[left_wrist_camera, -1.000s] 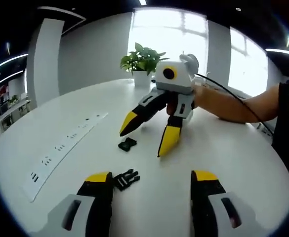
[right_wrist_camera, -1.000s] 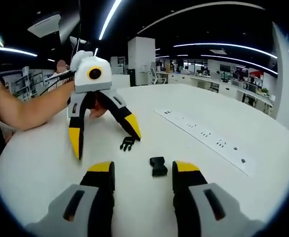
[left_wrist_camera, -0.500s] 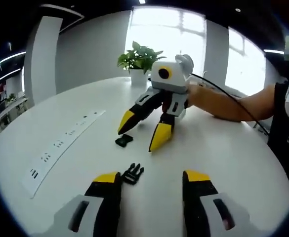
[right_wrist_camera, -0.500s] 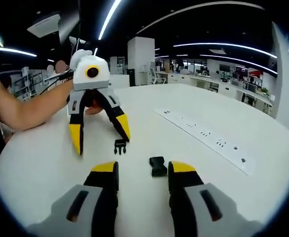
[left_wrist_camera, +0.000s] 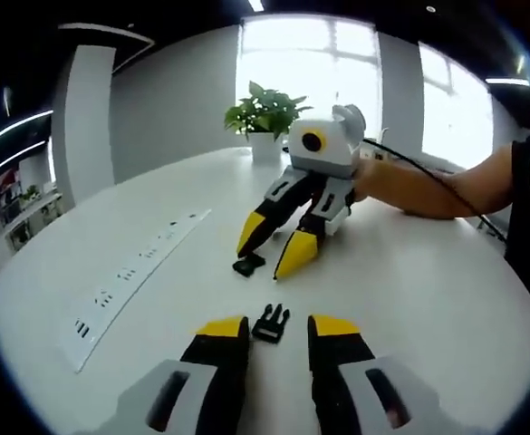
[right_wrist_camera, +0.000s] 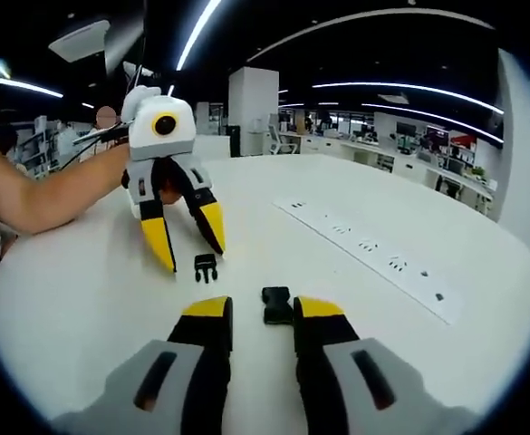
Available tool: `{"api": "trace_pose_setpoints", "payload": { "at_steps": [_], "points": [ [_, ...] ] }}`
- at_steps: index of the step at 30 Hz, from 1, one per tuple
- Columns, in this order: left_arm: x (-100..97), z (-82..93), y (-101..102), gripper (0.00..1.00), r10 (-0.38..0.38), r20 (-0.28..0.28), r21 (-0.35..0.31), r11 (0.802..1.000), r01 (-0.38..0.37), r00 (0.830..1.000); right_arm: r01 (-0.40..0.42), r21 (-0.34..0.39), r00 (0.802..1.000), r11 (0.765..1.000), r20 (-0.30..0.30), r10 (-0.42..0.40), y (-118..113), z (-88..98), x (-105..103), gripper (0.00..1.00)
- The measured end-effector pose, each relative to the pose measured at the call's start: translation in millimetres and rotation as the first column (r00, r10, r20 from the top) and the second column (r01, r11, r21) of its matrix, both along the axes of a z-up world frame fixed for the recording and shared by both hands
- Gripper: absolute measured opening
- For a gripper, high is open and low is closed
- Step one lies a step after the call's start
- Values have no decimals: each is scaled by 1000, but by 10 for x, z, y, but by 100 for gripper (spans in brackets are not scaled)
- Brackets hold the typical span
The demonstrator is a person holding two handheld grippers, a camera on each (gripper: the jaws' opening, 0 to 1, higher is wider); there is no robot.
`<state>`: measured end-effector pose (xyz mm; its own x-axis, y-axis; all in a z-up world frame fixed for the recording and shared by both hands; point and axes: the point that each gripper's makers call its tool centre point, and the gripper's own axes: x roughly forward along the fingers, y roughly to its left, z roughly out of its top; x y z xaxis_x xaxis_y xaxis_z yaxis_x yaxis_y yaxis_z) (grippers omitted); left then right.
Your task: Snap the two parts of the plastic buckle together until the buckle closes and remains connected.
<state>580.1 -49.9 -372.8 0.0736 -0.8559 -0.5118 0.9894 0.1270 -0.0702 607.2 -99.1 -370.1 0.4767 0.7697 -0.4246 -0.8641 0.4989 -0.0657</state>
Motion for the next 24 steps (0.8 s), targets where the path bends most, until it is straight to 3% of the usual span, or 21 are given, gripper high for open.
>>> {"api": "trace_pose_setpoints", "payload": {
  "at_steps": [10,14,24],
  "points": [
    [97,1,22,25,48,-33,-22,999,-48,998,56,25,998,998,-13,-56,-34,19,77,25],
    [50,-42,9,24,24,-28,-10,1000,-25,999,56,12,998,998,-15,-55,-32,0,73,20],
    [-17,-19,53,20,24,-35,-4,1000,-24,999,56,0,998,998,-10,-56,-42,-21,66,19]
  ]
}}
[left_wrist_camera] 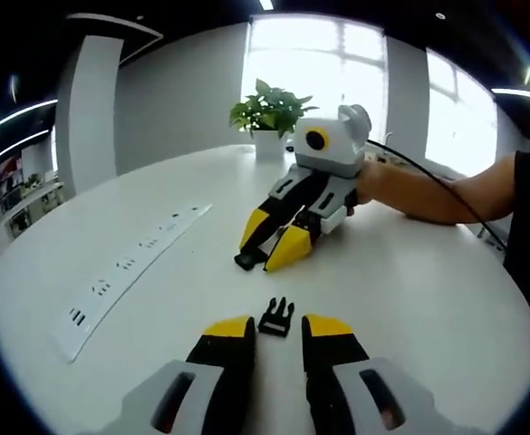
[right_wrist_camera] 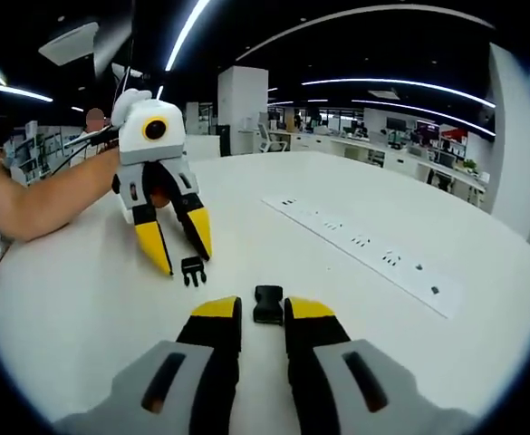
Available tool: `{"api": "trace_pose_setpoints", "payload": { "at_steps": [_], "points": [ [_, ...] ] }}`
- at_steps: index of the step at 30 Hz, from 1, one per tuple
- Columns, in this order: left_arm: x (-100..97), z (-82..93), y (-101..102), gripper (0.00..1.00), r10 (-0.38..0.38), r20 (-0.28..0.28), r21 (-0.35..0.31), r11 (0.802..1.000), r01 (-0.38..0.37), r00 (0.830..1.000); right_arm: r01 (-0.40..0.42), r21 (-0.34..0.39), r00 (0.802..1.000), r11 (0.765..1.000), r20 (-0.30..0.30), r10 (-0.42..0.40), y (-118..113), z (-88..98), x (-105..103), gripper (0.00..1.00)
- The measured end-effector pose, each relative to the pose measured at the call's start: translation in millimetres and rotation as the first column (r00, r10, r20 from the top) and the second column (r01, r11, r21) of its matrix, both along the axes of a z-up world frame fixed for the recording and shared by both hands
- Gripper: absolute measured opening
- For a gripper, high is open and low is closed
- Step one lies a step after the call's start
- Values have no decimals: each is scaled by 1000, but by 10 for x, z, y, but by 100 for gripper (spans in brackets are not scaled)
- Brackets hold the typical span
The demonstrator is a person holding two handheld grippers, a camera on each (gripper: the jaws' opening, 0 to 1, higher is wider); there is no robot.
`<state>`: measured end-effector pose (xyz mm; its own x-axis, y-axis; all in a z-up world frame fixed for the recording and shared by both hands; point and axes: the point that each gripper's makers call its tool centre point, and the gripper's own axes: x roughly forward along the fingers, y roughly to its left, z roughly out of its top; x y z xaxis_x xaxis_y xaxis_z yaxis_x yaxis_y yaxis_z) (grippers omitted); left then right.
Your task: Snap the two parts of the plastic buckle together until the buckle closes and remains connected.
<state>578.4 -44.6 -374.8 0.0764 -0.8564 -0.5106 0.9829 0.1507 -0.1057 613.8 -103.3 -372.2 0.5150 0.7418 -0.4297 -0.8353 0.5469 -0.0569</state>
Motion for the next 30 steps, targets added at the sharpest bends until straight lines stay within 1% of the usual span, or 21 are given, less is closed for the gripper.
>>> {"api": "trace_pose_setpoints", "payload": {
  "at_steps": [7,12,15,19,23,25,30],
  "points": [
    [6,-3,-8,20,-12,14,2,1000,12,1000,1,-1,1000,1000,2,-1,14,-4,-17,19],
    [63,-16,-12,15,-3,11,5,1000,3,1000,4,-4,1000,1000,7,-4,9,6,-5,18],
    [81,-20,-14,15,1,4,-2,1000,-1,1000,7,2,1000,1000,6,-7,4,7,7,18],
    [85,-23,-25,14,3,8,-6,1000,-3,1000,5,3,1000,1000,5,-5,12,9,-12,18],
    [55,-27,-51,13,-17,28,-4,1000,17,999,7,5,1000,1000,5,-7,16,10,-15,17],
    [60,-32,-56,13,-21,44,4,1000,20,999,8,0,1000,1000,14,-8,18,12,-13,17],
    [61,-36,-70,12,-22,63,6,1000,22,998,11,-2,1000,1000,13,-11,7,11,-7,17]
  ]
}}
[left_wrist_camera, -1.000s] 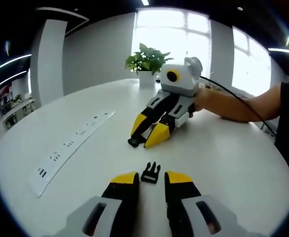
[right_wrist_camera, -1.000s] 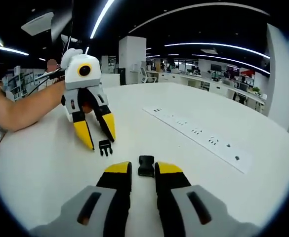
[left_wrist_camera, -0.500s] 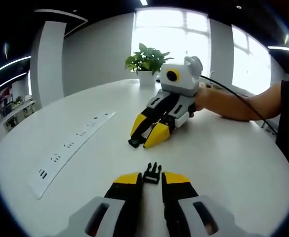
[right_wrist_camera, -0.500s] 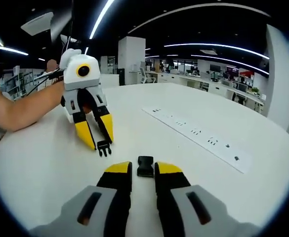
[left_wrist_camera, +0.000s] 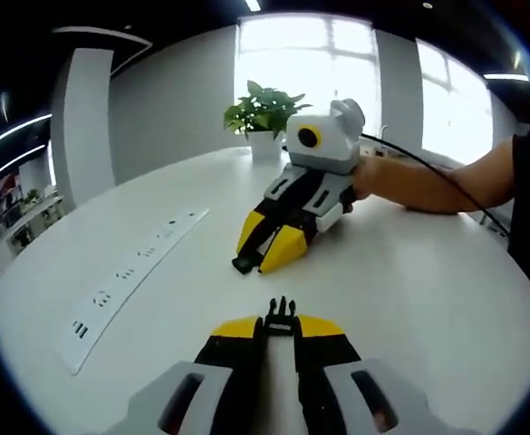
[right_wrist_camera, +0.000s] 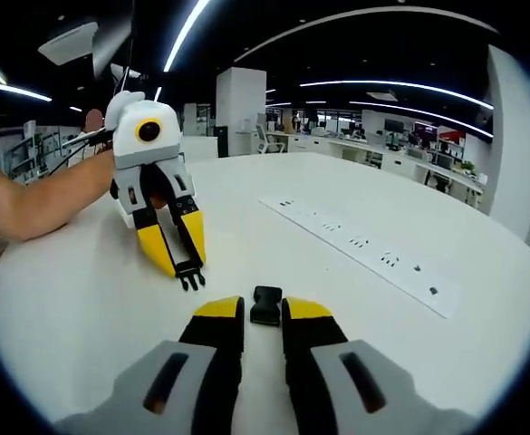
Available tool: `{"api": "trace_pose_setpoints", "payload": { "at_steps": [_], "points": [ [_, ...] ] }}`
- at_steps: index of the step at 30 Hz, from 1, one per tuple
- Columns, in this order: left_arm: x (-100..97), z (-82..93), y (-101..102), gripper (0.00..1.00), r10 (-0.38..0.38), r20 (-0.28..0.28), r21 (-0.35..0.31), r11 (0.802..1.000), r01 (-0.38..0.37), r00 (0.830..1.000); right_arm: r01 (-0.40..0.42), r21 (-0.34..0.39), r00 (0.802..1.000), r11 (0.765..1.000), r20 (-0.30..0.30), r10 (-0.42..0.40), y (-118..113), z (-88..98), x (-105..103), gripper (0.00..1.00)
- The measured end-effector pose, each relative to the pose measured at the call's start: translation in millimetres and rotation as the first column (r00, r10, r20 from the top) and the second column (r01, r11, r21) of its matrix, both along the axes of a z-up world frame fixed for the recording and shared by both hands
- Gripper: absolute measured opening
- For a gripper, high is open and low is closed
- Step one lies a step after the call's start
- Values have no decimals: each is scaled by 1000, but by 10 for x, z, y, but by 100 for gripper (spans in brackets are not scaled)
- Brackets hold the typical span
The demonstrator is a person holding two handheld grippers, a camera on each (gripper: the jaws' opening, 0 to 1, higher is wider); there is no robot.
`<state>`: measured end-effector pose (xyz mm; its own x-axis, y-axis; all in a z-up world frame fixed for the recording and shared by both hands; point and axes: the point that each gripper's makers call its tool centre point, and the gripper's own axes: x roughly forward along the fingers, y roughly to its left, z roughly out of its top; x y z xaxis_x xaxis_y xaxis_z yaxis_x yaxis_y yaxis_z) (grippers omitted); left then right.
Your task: Snap the two parts of the plastic buckle together until the buckle closes and remains connected.
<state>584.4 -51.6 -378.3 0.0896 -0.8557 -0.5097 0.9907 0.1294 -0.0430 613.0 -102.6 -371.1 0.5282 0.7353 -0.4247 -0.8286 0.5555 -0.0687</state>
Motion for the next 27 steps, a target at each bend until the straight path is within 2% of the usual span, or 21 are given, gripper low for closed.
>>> {"api": "trace_pose_setpoints", "payload": {
  "at_steps": [7,13,19,23,25,27],
  "points": [
    [24,1,3,12,12,9,5,1000,-12,1000,4,9,1000,1000,-5,-3,-9,-4,9,19],
    [58,10,43,12,26,34,5,1000,-26,999,13,3,1000,1000,-3,-13,-21,1,4,13],
    [100,12,68,12,39,58,7,999,-39,998,40,8,999,999,-16,-40,-60,9,15,22],
    [94,9,70,12,40,54,6,999,-41,998,44,0,999,999,-14,-44,-54,11,11,17],
    [93,8,71,12,42,52,6,999,-43,998,87,-5,996,996,-30,-87,-91,8,36,15],
    [93,6,73,12,48,41,5,999,-48,998,93,-4,995,996,-32,-93,-97,4,47,14]
  ]
}}
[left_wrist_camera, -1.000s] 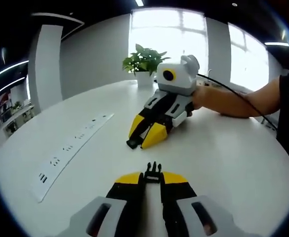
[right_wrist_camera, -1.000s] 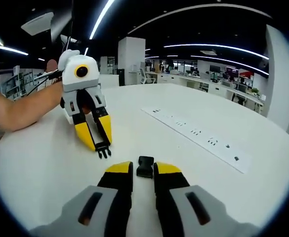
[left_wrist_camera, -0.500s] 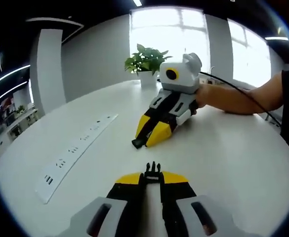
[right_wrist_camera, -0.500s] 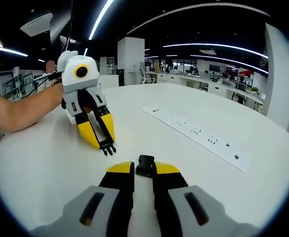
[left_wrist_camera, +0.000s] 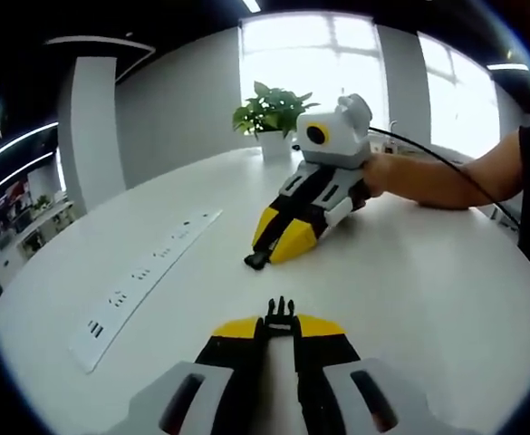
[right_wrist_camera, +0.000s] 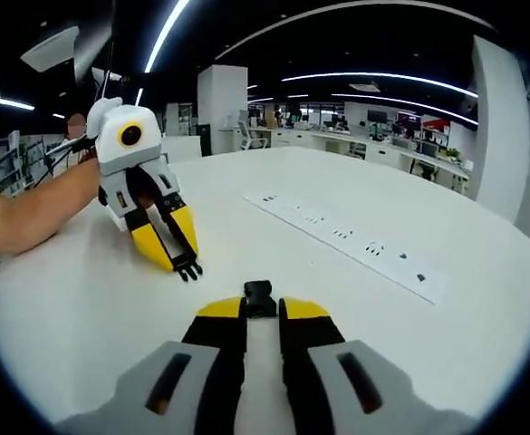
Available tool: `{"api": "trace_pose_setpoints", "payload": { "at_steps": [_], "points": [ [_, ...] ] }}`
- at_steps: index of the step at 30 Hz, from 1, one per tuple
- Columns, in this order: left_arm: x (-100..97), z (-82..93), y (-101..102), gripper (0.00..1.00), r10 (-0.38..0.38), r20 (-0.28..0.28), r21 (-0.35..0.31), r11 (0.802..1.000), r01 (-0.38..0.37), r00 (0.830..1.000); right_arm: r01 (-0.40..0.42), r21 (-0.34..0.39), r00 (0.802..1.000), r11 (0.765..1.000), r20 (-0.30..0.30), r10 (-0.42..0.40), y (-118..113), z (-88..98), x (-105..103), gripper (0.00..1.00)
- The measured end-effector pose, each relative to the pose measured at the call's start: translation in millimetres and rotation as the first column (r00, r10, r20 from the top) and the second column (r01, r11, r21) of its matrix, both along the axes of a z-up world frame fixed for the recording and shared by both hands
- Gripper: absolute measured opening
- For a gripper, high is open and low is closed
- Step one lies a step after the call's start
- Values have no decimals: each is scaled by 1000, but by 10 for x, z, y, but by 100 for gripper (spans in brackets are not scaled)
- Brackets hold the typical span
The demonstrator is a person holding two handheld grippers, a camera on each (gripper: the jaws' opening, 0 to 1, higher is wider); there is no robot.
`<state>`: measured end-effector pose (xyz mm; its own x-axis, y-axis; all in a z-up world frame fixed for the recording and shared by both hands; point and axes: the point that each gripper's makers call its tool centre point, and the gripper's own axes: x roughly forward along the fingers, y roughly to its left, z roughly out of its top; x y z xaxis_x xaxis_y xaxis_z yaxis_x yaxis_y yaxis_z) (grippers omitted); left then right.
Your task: Snap the two parts of the plastic buckle together until the buckle closes and remains connected.
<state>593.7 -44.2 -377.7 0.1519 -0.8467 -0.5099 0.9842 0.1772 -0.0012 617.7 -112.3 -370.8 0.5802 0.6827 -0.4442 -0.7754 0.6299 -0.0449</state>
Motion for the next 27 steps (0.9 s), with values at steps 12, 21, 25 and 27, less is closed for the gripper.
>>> {"api": "trace_pose_setpoints", "payload": {
  "at_steps": [12,21,25,27],
  "points": [
    [-2,0,-5,12,0,-5,-5,1000,0,1000,-69,-27,996,997,47,70,48,7,-18,17],
    [-12,3,-12,12,1,-6,-6,1000,-1,1000,-48,-20,998,999,34,48,29,-4,29,15],
    [-20,3,-17,12,-2,-5,-8,1000,2,1000,-51,-22,998,998,35,52,42,-6,18,13],
    [-21,3,-19,12,-4,-2,-9,1000,4,1000,-52,-21,998,998,35,53,44,-7,18,13]
  ]
}}
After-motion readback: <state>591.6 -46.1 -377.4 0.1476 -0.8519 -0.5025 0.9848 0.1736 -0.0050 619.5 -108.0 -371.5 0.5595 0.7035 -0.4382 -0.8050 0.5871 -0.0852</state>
